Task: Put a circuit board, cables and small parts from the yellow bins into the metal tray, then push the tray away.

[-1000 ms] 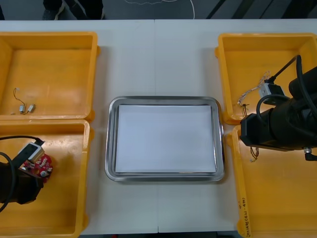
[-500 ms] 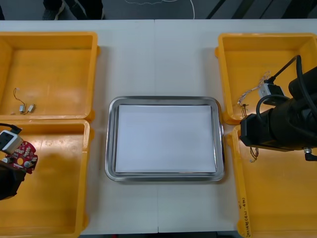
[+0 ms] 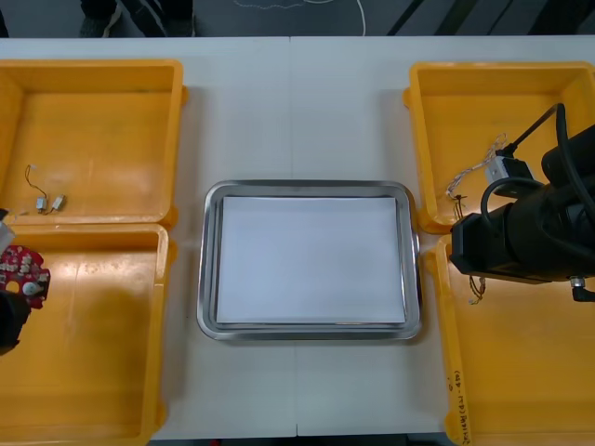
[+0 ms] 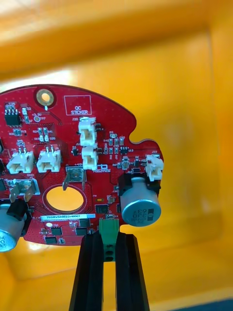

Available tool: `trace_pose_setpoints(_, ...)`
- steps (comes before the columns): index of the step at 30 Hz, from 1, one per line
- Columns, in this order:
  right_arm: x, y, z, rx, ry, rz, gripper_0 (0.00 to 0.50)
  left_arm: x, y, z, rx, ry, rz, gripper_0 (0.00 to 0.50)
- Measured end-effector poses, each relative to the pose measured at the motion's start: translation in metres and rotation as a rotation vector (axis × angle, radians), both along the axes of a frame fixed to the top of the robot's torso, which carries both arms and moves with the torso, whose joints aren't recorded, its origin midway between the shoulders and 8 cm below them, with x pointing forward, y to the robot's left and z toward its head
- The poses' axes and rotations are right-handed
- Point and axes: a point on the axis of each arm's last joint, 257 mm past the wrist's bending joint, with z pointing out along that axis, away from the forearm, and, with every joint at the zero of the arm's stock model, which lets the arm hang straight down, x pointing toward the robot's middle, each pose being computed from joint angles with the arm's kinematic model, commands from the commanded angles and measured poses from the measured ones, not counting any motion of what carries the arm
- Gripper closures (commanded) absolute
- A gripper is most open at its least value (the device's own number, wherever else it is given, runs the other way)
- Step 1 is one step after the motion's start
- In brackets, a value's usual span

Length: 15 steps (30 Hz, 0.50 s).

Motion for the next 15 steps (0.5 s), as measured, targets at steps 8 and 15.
trace_pose_setpoints(8, 0.000, 0.000, 0.000, 0.000, 0.000, 0.000, 0.500, 0.034, -0.036, 0.030, -0.059, -0.081, -0.011, 0.500)
trace_pose_setpoints(15, 0.000, 0.000, 0.000, 0.001, 0.001, 0.001, 0.500, 0.055, -0.095, 0.042, -0.059, -0.101, -0.180, 0.500)
